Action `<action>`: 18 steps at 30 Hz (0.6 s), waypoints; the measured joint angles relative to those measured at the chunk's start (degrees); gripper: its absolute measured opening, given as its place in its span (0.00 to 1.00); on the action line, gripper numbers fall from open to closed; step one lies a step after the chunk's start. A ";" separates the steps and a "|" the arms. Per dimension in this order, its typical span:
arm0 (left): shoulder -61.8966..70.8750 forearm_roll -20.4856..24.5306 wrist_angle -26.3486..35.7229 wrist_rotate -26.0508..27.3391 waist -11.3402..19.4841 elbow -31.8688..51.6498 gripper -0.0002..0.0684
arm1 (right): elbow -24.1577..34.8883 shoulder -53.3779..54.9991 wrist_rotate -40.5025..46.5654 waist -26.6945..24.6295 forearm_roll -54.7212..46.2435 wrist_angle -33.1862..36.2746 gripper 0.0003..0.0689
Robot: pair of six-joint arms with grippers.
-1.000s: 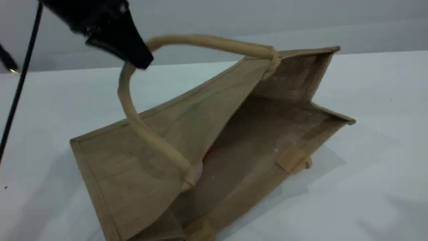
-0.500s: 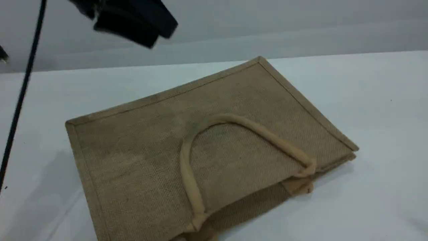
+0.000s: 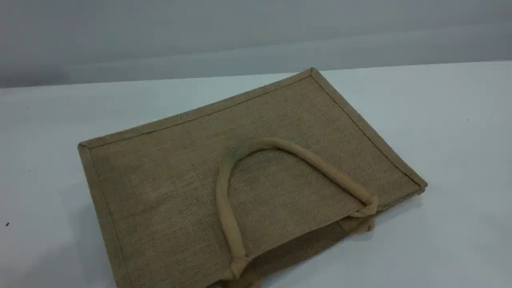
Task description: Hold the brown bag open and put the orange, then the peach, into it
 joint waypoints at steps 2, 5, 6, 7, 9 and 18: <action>-4.73 0.32 0.18 -2.03 0.00 0.00 0.75 | 0.00 -3.05 2.44 0.00 -1.82 0.96 0.66; -11.40 0.16 1.34 -4.36 0.00 0.15 0.75 | 0.82 -7.77 4.79 0.00 -3.45 2.75 0.66; -13.46 0.16 2.00 -5.14 0.00 0.45 0.75 | 1.64 -9.04 5.42 0.00 -3.75 3.48 0.66; -15.38 0.16 2.55 -5.37 0.00 1.07 0.75 | 2.54 -10.58 5.96 0.00 -3.86 3.73 0.66; -18.61 0.32 2.34 -5.37 0.00 3.27 0.75 | 5.21 -13.42 6.40 0.00 -3.81 3.58 0.66; -31.60 2.14 0.81 -10.30 0.00 18.85 0.75 | 23.13 -24.97 8.22 0.00 -3.71 -7.29 0.66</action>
